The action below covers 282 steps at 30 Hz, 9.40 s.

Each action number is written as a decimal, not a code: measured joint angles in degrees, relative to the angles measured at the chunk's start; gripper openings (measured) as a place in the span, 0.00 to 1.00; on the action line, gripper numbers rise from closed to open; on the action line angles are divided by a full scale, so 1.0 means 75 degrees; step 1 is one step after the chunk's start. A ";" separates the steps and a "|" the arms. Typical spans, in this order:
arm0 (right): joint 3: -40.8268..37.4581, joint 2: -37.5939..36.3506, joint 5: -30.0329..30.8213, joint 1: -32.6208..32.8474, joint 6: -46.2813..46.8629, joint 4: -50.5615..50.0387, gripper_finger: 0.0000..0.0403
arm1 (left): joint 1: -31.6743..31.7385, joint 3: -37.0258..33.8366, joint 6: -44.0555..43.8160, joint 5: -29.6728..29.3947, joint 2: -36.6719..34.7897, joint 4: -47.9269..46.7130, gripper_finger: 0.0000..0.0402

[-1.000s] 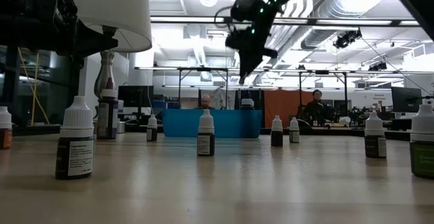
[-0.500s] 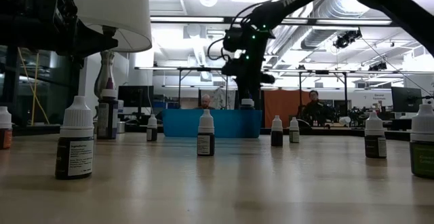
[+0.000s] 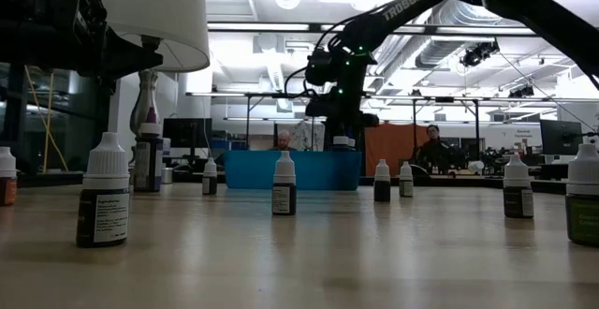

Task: Pick & Place food coloring
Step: Put the small violet food coloring bottle into the blue bin, then put the small green food coloring bottle into the blue bin

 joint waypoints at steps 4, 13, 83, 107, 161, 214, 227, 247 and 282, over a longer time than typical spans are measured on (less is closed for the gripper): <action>0.0000 0.0000 0.0000 -0.0033 -0.0098 0.0013 0.18 | 0.0001 0.0001 0.0000 0.0000 -0.0001 -0.0001 0.00; -0.0001 0.0000 -0.0003 -0.0009 -0.0290 0.0272 0.18 | -0.0001 0.0001 0.0000 0.0000 -0.0002 -0.0001 0.00; 0.2780 0.1955 -0.0087 0.1225 -0.2753 -0.2460 0.36 | -0.0001 0.0000 0.0000 0.0019 0.0001 -0.0001 0.00; 0.3506 0.1544 0.0040 0.1391 -0.2690 -0.3178 0.43 | 0.0001 0.0000 0.0000 0.0022 0.0001 -0.0001 0.00; -0.7100 -0.5156 -0.0550 0.3002 -0.3145 0.1992 0.42 | 0.0001 0.0000 0.0000 0.0022 0.0001 -0.0001 0.00; -0.6872 -0.3893 -0.0577 0.3056 -0.2657 0.2597 0.21 | 0.0000 0.0000 0.0000 0.0021 -0.0001 -0.0001 0.00; -0.6791 -0.3956 -0.0528 0.3058 -0.2321 0.2463 0.16 | -0.0001 0.0003 0.0000 0.0022 -0.0002 -0.0001 0.00; -0.3283 -0.4147 -0.0332 0.2494 -0.2314 0.0749 0.14 | -0.0001 0.0003 0.0000 0.0022 0.0001 -0.0001 0.00; 0.1472 0.0640 -0.0718 0.1028 -0.1940 -0.0336 0.17 | 0.0001 0.0000 0.0000 0.0021 -0.0001 -0.0001 0.00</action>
